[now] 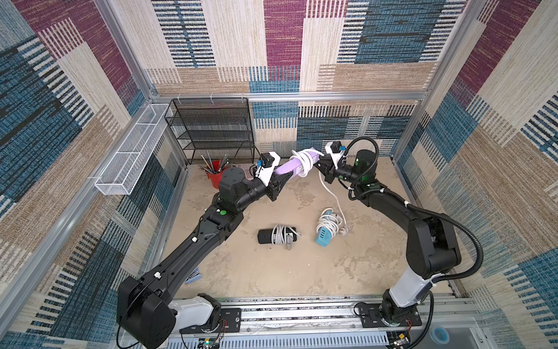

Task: Unwrap the cord wrapped around the power strip
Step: Unwrap the power cord from the power strip.

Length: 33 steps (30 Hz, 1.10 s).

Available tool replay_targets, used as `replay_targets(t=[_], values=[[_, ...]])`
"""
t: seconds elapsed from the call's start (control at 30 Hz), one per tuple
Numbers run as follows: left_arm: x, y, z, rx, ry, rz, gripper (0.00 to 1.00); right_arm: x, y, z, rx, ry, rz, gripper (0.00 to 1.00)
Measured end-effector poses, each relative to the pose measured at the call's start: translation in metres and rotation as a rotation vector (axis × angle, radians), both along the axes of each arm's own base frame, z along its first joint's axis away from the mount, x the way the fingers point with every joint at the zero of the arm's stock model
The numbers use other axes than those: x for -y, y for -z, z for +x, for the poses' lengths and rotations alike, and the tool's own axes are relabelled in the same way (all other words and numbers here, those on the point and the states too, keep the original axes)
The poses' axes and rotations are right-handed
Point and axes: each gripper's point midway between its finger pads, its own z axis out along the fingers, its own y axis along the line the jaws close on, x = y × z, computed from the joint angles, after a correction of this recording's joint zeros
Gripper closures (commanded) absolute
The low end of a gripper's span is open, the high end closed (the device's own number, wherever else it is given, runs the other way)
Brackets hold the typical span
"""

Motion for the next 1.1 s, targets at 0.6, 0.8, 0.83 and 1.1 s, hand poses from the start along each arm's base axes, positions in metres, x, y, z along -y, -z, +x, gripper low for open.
replay_targets(t=[0.6, 0.8, 0.83, 1.1], values=[[0.000, 0.007, 0.004, -0.029, -0.022, 0.010, 1.00, 0.071, -0.081, -0.014, 0.156, 0.269, -0.020, 1.00], [-0.011, 0.010, 0.015, -0.027, -0.112, 0.030, 1.00, 0.086, -0.082, -0.043, 0.168, 0.318, -0.024, 1.00], [-0.013, 0.010, 0.016, -0.025, -0.123, 0.033, 1.00, 0.087, -0.078, -0.049, 0.161, 0.322, -0.026, 1.00], [-0.025, 0.006, 0.020, -0.006, -0.197, 0.035, 1.00, 0.097, -0.017, -0.072, 0.025, 0.362, -0.047, 1.00]])
